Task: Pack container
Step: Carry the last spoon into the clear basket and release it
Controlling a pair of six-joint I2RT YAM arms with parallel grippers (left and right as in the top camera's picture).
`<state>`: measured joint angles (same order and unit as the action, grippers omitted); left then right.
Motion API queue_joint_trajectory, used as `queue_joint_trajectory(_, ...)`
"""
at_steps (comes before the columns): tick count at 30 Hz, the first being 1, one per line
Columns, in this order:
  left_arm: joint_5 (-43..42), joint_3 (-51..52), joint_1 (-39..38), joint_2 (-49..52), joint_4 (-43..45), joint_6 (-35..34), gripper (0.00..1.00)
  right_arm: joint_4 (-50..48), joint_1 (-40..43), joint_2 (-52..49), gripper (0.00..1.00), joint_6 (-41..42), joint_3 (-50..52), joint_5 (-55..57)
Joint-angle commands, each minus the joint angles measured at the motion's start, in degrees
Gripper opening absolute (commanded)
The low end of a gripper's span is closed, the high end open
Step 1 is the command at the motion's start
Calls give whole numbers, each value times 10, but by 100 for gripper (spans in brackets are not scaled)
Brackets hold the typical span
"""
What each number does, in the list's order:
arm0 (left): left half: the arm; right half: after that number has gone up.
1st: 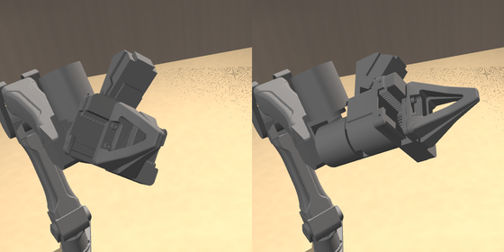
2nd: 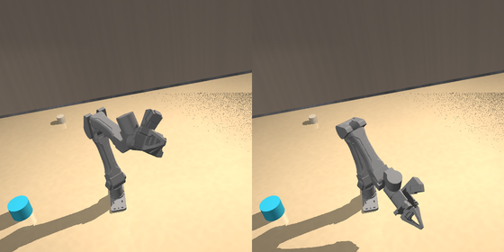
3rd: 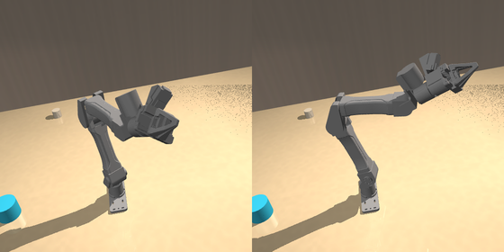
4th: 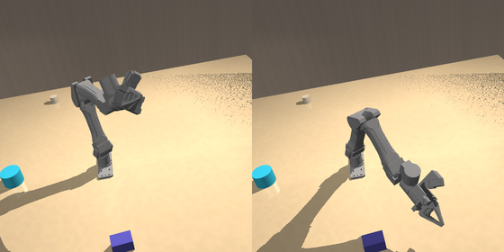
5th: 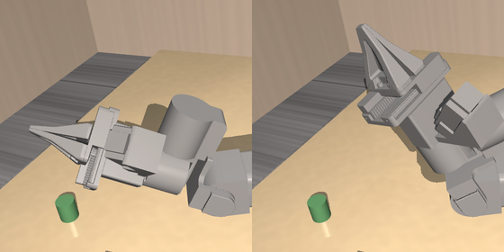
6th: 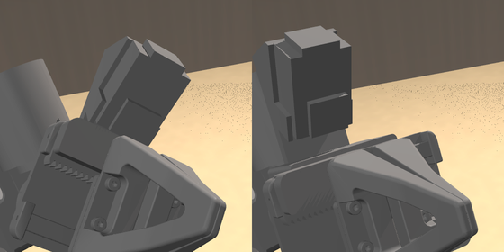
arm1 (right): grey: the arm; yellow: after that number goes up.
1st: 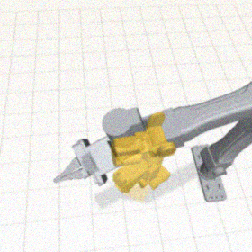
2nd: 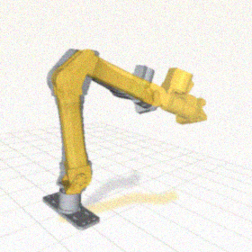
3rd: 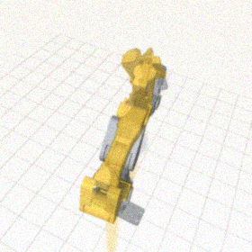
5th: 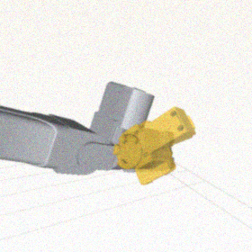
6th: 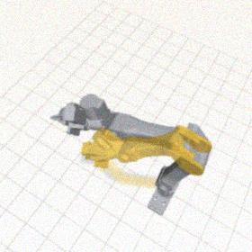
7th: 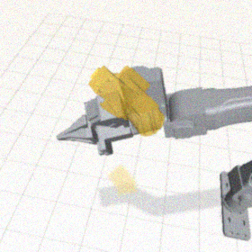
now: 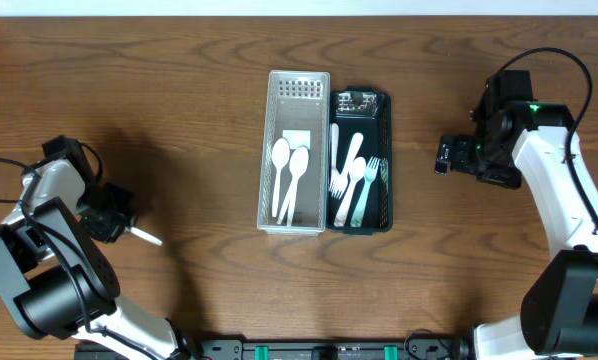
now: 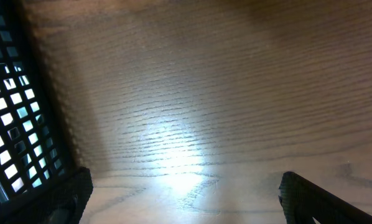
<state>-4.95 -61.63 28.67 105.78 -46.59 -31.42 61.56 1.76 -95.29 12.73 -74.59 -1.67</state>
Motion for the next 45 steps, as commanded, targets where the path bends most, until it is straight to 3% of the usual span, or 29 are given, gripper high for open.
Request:
queue_joint_trajectory(1, 13, -16, -13, -12, -20, 21, 6, -3, 8, -4, 99, -8, 2, -1)
queue_joint_trajectory(9, 13, -53, -123, -153, -76, 48, 6, -12, 8, -4, 99, -8, 2, -1)
queue_joint_trajectory(18, 13, -65, -408, -290, -77, 169, 6, -17, 8, -4, 99, -8, 2, -1)
queue_joint_trajectory(25, 32, -65, -574, -278, -24, 230, 6, -20, 8, -4, 99, -8, 2, -1)
queue_joint_trajectory(31, 32, -65, -615, -215, 31, 230, 6, -19, 8, -4, 99, -8, 2, -1)
queue_joint_trajectory(40, 35, -72, -610, -139, 84, 231, 6, -13, 8, -4, 99, -8, 2, -1)
queue_joint_trajectory(42, 46, -89, -604, -140, 79, 231, 17, -9, 8, -4, 99, -8, 2, -1)
queue_joint_trajectory(43, 48, -98, -599, -141, 76, 234, 35, -9, 8, -4, 99, -8, 2, -1)
queue_joint_trajectory(44, 48, -109, -594, -142, 70, 235, 45, -9, 8, -4, 99, -8, 2, -1)
queue_joint_trajectory(45, 48, -120, -588, -142, 61, 239, 47, -9, 8, -4, 99, -8, 2, -1)
